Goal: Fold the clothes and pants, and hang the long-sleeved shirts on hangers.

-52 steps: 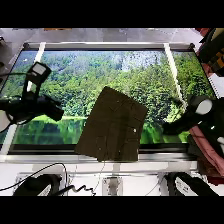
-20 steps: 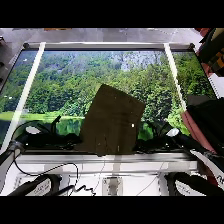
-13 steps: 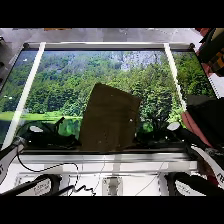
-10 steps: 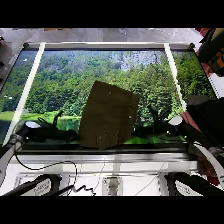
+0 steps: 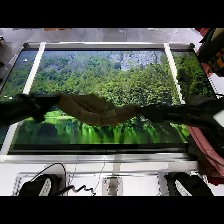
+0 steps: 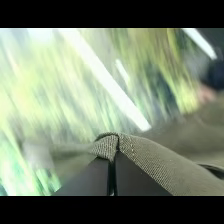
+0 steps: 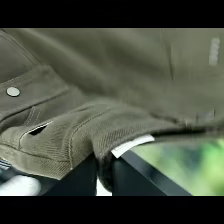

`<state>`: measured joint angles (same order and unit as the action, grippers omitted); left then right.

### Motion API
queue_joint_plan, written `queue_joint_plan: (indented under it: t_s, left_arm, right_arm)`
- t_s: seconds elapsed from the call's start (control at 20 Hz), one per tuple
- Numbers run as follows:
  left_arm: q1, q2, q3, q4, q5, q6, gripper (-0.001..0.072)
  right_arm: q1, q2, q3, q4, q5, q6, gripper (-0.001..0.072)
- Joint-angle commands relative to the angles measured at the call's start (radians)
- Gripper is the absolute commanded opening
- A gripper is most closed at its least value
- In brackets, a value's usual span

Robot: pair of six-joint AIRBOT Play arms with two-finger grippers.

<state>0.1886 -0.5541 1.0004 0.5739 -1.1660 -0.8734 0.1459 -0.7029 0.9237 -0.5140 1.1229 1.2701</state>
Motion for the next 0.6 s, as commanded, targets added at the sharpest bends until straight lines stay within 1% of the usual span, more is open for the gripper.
queue_joint_plan:
  t_s: [0.0,0.05,0.1,0.2,0.25,0.35,0.4,0.45,0.5,0.55]
  left_arm:
    - [0.000,0.252,0.045,0.027,0.174,-0.005,0.0006]
    - [0.000,0.292,0.045,0.032,0.197,-0.037,0.0005]
    - [0.000,0.313,0.045,0.048,0.208,-0.094,0.0005]
    - [0.000,0.309,0.012,0.125,0.193,-0.238,0.0005]
    - [0.000,0.292,-0.029,0.151,0.193,-0.277,0.0006]
    - [-0.001,0.219,-0.148,0.144,0.198,-0.283,0.0005]
    - [-0.002,0.163,-0.211,0.112,0.206,-0.283,0.0006]
    - [-0.008,0.088,-0.278,0.056,0.230,-0.278,0.0006]
    - [-0.026,0.009,-0.333,-0.005,0.275,-0.243,0.0006]
    - [-0.060,-0.086,-0.374,-0.070,0.346,-0.174,0.0006]
  right_arm:
    - [0.000,0.164,0.036,0.187,-0.027,0.113,0.0048]
    - [0.000,0.193,0.036,0.185,-0.052,0.158,0.0047]
    - [0.000,0.209,0.036,0.167,-0.079,0.204,0.0047]
    - [0.000,0.210,0.029,0.066,-0.132,0.286,0.0047]
    - [0.000,0.196,0.015,0.001,-0.174,0.341,0.0047]
    - [0.000,0.137,-0.032,-0.106,-0.277,0.466,0.0047]
    - [0.000,0.092,-0.057,-0.119,-0.316,0.495,0.0047]
    - [0.006,0.031,-0.084,-0.117,-0.348,0.499,0.0047]
    - [0.029,-0.040,-0.107,-0.119,-0.392,0.499,0.0048]
    - [0.066,-0.114,-0.122,-0.118,-0.452,0.499,0.0048]
